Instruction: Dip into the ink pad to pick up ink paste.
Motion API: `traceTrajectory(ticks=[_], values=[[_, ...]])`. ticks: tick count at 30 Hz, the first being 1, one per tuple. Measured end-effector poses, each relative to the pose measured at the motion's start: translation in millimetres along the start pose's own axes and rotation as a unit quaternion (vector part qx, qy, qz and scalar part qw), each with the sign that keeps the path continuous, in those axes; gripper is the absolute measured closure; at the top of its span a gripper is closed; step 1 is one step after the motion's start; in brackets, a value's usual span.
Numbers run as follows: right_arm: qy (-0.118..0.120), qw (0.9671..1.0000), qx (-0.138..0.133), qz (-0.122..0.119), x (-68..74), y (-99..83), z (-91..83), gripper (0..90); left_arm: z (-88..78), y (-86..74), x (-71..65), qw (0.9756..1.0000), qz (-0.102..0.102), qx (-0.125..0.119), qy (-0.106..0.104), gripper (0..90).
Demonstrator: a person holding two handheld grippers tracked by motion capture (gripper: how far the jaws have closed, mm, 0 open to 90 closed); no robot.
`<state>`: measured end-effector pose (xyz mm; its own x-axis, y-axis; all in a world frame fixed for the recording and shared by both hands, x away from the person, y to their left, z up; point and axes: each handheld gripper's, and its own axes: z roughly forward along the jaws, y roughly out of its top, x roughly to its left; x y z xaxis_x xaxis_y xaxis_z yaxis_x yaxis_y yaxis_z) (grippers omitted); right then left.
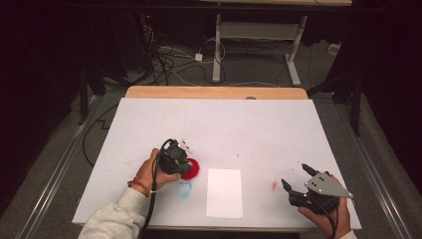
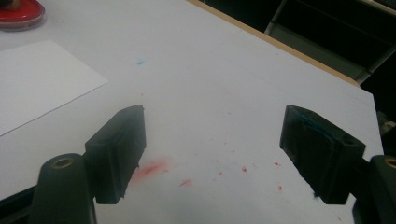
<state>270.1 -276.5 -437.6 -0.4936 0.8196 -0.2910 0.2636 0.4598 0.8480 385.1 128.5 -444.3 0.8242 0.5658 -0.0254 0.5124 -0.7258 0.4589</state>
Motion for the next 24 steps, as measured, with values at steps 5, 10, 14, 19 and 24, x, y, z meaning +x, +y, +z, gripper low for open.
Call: traceTrajectory(ticks=[5,10,14,19,24], values=[[0.000,1.0000,0.000,0.000,0.4,0.1,-0.2,22.6,0.5,0.6,-2.7,1.0000,0.003,0.002,0.008,74.0],[-0.003,1.0000,-0.001,-0.001,0.6,0.5,-0.9,22.6,1.0,2.0,-6.1,0.9997,0.010,0.007,0.020,73.9],[-0.004,1.0000,0.000,0.001,0.1,0.0,-0.4,22.6,1.1,0.9,-3.7,0.9999,0.003,0.003,0.012,73.9],[-0.005,1.0000,0.000,0.003,-0.3,-0.1,-0.6,22.5,1.3,1.1,-3.7,0.9999,0.004,0.004,0.012,74.0],[-0.005,1.0000,0.002,0.001,-1.1,-0.1,0.0,22.5,1.4,0.8,-3.1,0.9999,0.004,0.003,0.010,73.9]])
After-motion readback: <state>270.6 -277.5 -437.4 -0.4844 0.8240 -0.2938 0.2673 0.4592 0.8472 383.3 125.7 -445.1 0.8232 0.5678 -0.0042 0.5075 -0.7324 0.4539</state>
